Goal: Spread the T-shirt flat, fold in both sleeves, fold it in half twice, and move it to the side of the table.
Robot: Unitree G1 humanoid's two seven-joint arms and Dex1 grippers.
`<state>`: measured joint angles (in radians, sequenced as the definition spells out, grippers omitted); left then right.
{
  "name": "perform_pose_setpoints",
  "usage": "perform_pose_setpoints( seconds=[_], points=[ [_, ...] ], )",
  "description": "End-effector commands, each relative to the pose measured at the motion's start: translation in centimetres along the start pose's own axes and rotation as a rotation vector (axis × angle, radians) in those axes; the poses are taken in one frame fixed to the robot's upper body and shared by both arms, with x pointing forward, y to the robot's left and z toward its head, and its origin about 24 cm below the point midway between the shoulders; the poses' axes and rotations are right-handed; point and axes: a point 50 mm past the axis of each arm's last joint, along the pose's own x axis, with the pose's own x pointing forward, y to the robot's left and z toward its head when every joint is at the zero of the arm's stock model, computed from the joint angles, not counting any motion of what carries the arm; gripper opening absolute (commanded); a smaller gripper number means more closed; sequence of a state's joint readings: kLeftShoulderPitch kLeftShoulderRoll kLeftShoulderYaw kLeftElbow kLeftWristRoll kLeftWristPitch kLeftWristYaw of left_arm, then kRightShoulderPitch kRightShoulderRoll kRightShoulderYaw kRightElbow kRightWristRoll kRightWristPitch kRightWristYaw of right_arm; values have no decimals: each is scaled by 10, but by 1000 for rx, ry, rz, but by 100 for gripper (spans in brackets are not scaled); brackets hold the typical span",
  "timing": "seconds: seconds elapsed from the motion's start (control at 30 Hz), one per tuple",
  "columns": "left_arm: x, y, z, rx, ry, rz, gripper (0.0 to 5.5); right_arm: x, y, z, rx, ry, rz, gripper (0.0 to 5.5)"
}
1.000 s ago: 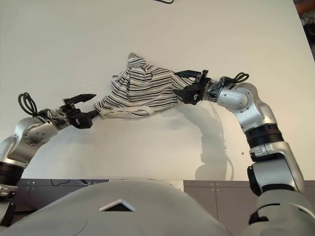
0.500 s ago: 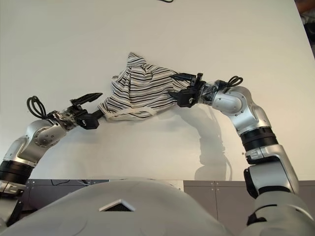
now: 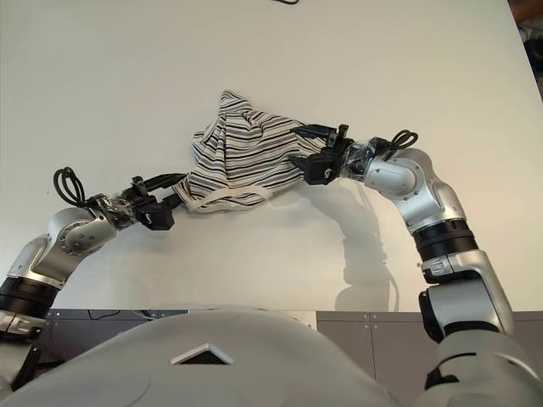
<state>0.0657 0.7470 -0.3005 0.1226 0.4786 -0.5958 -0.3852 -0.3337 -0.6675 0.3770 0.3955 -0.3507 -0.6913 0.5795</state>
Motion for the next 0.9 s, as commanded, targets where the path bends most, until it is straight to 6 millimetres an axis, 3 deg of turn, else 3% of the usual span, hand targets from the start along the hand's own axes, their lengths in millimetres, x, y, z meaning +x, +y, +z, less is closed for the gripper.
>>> perform_pose_setpoints(
  seconds=[0.03,0.27,0.47,0.57,0.63,0.77,0.83,0.9],
  points=[
    [-2,0,-6,-20,23,-17,98,1,-4,3,-14,-3,-11,266],
    [-1,6,2,-144,-41,-16,13,2,-3,5,-11,-2,-22,266],
    [-5,4,5,-196,-71,-73,13,2,-2,6,6,1,-43,266],
    [-7,14,17,-251,-142,-91,13,-6,-8,1,73,25,-102,266],
    [-6,40,38,-451,-263,-70,13,-15,-13,-7,147,61,-159,266],
    [-20,143,84,-1016,-738,114,13,-29,-27,-22,248,123,-275,266],
    [-28,185,79,-1220,-856,283,13,-29,-28,-20,271,115,-291,266],
    [-27,207,50,-1436,-784,488,13,-24,-20,-10,293,71,-249,266]
  ],
)
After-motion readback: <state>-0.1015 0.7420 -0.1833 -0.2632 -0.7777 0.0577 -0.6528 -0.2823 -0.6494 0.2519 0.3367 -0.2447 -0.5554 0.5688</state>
